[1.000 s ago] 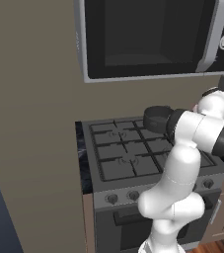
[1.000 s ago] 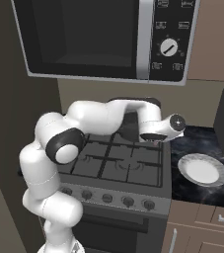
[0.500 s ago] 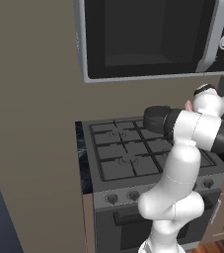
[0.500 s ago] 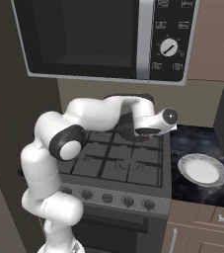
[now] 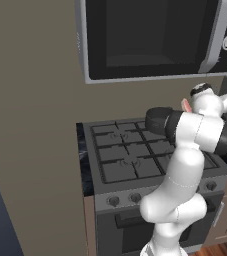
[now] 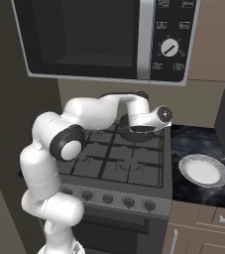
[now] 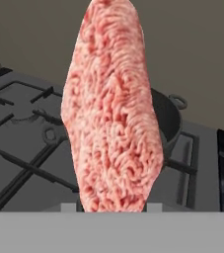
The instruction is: Retrieve the frozen meat and place it in the pot on a burner. Then turn the burner on.
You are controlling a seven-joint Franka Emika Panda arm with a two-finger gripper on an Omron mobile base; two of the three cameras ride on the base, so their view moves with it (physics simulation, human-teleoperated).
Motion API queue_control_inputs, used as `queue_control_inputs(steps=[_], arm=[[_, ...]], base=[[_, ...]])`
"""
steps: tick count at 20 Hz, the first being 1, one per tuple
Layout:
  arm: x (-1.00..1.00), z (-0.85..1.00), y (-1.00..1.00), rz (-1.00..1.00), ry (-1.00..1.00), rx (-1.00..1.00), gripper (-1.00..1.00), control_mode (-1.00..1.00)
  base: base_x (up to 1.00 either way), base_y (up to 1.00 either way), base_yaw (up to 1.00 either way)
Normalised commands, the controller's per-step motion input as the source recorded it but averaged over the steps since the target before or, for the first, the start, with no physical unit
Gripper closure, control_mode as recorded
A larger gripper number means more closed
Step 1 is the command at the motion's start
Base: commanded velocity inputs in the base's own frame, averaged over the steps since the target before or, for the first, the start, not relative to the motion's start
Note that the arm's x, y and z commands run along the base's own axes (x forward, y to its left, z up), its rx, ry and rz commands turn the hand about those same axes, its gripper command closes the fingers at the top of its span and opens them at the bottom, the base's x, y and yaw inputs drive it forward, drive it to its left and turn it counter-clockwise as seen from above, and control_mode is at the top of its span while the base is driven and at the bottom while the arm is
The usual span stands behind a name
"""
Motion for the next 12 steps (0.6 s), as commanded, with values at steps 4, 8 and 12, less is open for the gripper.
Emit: queue_control_inputs(steps=[4, 8, 12], arm=[[0.34, 0.00, 0.19, 0.00, 0.00, 0.00, 1.00, -1.00], [0.33, 0.00, 0.18, 0.00, 0.00, 0.00, 1.00, -1.00], [0.33, 0.00, 0.19, 0.00, 0.00, 0.00, 1.00, -1.00]], base=[[0.00, 0.00, 0.00], [0.00, 0.00, 0.00], [0.00, 0.00, 0.00]])
